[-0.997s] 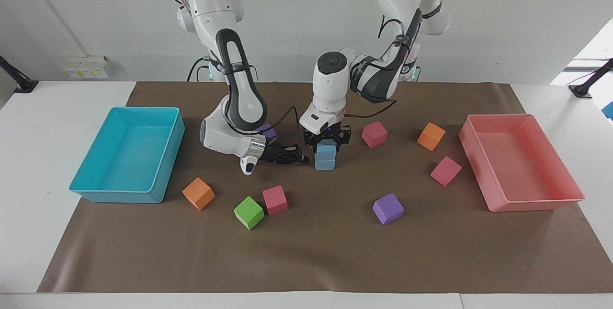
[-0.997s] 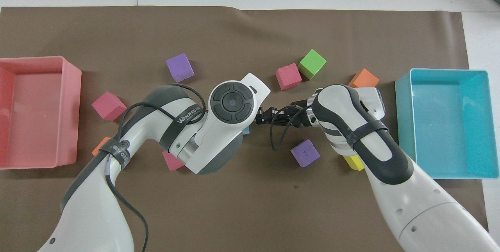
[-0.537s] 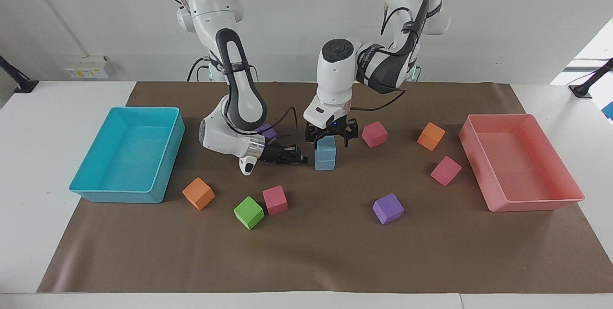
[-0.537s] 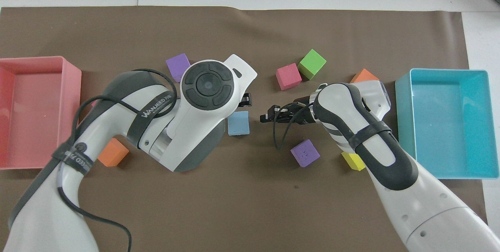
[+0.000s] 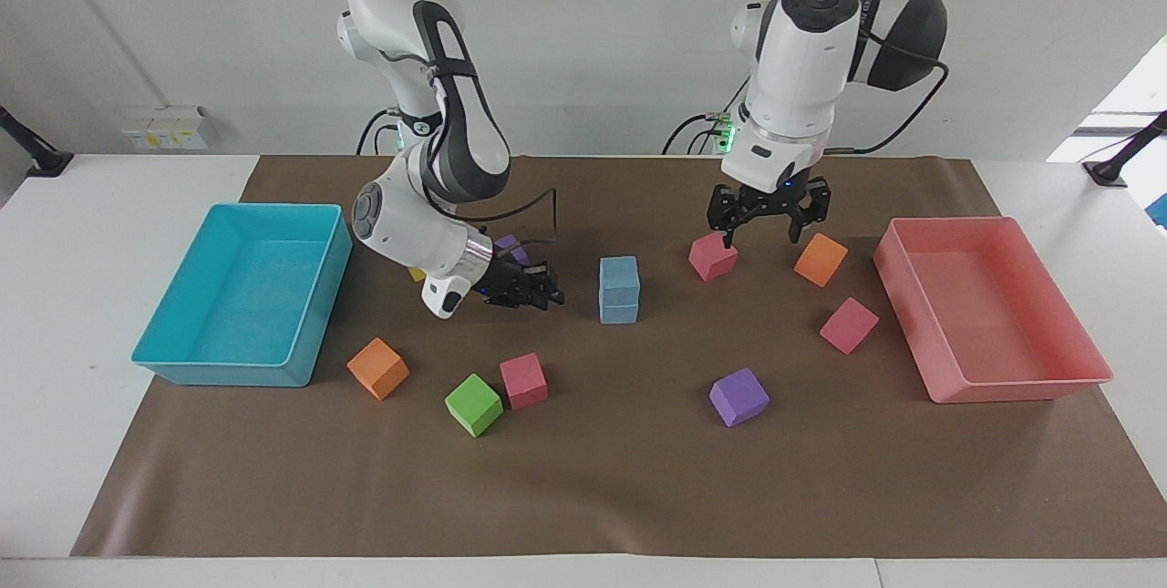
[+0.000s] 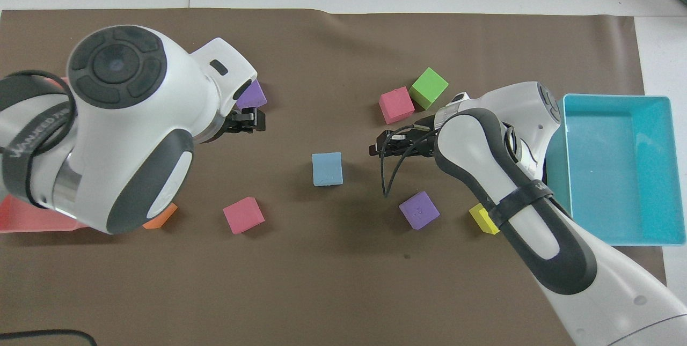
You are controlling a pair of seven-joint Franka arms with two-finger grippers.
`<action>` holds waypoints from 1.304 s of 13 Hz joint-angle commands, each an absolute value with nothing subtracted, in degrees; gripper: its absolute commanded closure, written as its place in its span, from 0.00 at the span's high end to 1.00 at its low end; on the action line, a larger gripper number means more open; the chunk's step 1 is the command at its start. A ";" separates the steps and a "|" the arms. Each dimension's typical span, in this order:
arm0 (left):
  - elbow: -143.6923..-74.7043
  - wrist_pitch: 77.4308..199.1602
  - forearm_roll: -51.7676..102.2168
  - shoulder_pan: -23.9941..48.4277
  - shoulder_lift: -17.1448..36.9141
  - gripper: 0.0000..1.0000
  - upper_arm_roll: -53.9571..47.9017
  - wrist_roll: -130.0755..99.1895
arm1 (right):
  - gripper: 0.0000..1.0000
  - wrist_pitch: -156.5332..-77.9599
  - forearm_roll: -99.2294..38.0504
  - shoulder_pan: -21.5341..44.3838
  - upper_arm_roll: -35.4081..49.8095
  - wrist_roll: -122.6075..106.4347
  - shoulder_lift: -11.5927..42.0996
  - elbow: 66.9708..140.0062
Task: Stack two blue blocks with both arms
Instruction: 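Open the left gripper and draw both grippers back from the stack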
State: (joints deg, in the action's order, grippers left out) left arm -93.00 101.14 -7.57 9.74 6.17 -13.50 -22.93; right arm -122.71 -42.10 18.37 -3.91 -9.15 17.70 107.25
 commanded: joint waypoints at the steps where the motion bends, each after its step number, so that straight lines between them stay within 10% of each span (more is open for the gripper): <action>1: -93.34 97.31 -6.07 6.16 4.31 1.00 -13.62 -18.56 | 1.00 -121.82 -30.54 17.23 -3.78 -1.78 13.28 107.75; 17: -92.90 86.49 -1.58 -5.01 -1.84 1.00 -13.71 -4.48 | 1.00 -99.26 -0.36 5.89 -4.22 5.45 -1.14 97.23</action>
State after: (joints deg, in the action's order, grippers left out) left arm -92.69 87.59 -2.54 -4.18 -0.83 -13.07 -5.49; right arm -103.29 -3.20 6.24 -4.90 4.87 0.14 99.81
